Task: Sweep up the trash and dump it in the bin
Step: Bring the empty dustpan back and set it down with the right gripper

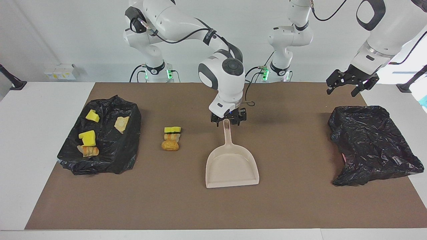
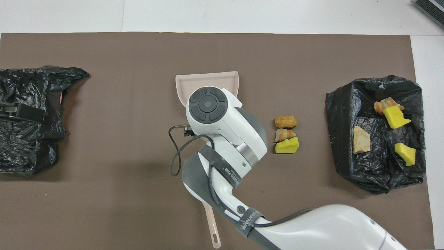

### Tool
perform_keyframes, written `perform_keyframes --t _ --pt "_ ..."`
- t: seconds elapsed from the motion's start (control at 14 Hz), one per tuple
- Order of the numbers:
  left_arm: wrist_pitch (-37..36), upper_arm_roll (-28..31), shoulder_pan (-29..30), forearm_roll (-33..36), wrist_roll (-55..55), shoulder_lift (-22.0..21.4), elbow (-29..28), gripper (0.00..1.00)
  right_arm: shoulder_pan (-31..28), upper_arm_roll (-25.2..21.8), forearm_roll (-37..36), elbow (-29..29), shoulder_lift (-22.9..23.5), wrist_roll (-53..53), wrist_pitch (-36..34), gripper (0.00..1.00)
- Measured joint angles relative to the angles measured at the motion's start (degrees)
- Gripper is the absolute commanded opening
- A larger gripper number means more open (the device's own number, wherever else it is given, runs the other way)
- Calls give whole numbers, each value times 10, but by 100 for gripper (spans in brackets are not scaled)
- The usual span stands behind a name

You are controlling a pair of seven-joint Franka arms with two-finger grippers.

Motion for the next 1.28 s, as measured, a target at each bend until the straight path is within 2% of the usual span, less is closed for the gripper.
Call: perform_keyframes --t 0.14,0.36,0.64,0.78,0.93,1.07,1.21,1.28 --pt "0 1 0 0 0 0 0 100 1 6 35 -36 -58 -17 -23 100" --pt "0 1 0 0 0 0 0 100 14 10 93 -147 -157 -43 -30 100" --pt "0 1 0 0 0 0 0 100 57 12 171 -318 -258 -85 33 100" --pt "0 1 0 0 0 0 0 100 79 12 182 -383 -281 -97 73 100" --pt "0 1 0 0 0 0 0 100 99 12 183 -429 -283 -108 114 100" --pt "0 1 0 0 0 0 0 100 115 12 183 -463 -280 -113 155 100" --pt "0 1 0 0 0 0 0 100 118 12 183 -475 -280 -126 166 100" --pt "0 1 0 0 0 0 0 100 118 11 183 -477 -279 -132 170 88"
